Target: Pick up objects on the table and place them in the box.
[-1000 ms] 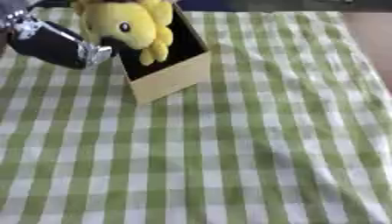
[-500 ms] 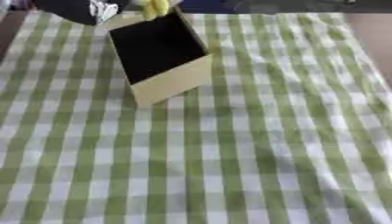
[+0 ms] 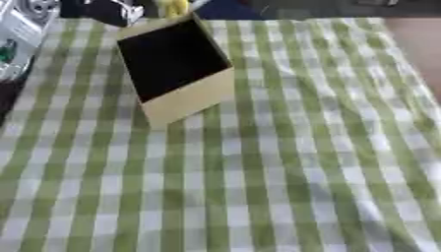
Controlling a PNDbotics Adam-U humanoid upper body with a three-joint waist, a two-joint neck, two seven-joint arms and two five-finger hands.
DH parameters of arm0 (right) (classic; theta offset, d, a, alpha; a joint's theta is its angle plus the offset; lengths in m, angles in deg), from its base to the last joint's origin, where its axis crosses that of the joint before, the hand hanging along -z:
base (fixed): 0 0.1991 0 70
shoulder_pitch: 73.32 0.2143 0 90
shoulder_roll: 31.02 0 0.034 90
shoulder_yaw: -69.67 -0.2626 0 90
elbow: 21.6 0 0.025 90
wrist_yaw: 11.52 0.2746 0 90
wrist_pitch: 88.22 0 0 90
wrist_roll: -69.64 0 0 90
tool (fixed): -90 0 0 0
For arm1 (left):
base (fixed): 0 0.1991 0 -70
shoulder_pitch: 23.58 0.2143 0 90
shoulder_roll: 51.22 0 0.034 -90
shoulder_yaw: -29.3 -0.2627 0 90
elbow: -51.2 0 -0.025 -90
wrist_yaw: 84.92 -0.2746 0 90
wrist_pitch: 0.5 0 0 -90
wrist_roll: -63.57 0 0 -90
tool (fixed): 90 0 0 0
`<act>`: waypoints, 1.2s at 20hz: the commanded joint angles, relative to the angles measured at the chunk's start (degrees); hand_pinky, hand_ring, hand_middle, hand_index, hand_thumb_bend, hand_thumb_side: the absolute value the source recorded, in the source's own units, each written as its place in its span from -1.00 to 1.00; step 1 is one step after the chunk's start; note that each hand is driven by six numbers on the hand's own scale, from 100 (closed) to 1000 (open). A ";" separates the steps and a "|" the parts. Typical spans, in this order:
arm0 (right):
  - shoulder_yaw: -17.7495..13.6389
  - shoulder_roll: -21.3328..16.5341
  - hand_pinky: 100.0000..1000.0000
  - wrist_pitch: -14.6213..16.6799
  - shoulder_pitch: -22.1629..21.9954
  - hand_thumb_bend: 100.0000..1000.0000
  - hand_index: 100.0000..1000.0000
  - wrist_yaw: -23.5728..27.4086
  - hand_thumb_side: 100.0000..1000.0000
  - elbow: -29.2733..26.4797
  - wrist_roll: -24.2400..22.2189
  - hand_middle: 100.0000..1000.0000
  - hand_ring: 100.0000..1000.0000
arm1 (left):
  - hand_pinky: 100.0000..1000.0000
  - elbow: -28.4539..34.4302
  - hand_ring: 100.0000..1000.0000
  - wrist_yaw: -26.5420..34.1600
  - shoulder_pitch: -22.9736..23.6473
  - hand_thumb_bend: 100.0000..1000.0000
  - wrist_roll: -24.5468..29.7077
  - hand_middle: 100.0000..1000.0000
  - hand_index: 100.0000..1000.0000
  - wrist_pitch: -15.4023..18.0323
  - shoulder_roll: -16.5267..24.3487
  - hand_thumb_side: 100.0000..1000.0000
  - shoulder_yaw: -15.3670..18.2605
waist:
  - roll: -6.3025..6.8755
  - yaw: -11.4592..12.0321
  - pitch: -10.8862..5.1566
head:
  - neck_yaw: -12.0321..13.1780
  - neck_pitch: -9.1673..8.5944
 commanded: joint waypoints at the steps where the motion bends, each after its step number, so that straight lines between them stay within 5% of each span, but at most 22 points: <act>1: -0.36 -0.63 0.53 0.09 0.95 -1.00 0.59 0.46 1.00 -1.03 -0.18 0.28 0.57 | -0.06 -2.50 -0.02 -1.20 -0.80 -0.89 -1.23 -0.01 0.03 0.02 -0.26 -1.00 0.93 | -0.10 -0.18 -1.05 | 0.17 -0.57; 2: -0.35 -0.55 0.53 0.10 1.00 -1.00 0.59 0.50 1.00 -1.03 -0.19 0.28 0.57 | -0.06 -3.45 -0.02 -1.48 -0.63 -1.00 -1.43 -0.01 0.03 -0.07 -0.53 -0.82 0.96 | -0.14 -0.21 -1.05 | 0.13 -0.52; 9: -0.36 -0.14 0.53 0.19 1.43 -1.00 0.59 0.72 1.00 -1.03 -0.21 0.28 0.57 | -0.02 -7.77 0.01 -2.35 0.12 -0.98 -2.05 0.01 0.06 0.31 -1.91 -0.79 1.02 | -0.42 -0.24 -1.08 | -0.05 -0.28; 12: -0.42 -0.02 0.53 0.15 1.43 -1.00 0.59 0.75 1.00 -1.03 -0.19 0.28 0.56 | 0.08 -8.85 0.09 -2.08 0.14 -0.48 -1.41 0.10 0.18 1.44 -2.46 -0.61 0.92 | -0.50 -0.30 -1.08 | 0.02 -0.33; 21: -0.44 0.28 0.53 -0.20 0.83 -1.00 0.59 0.98 1.00 -1.03 -0.21 0.28 0.56 | 0.07 -8.98 0.06 -6.88 -0.75 -0.49 -3.81 0.10 0.18 3.91 -2.95 -0.56 0.77 | -0.21 -0.57 -0.98 | -0.16 -0.10; 24: -0.37 0.41 0.52 -0.20 0.90 -1.00 0.59 1.06 1.00 -1.03 -0.34 0.27 0.56 | 0.15 -9.41 0.14 -8.61 -1.01 -0.12 -2.56 0.18 0.27 4.52 -3.36 -0.42 0.58 | -0.04 -0.67 -1.00 | -0.17 -0.06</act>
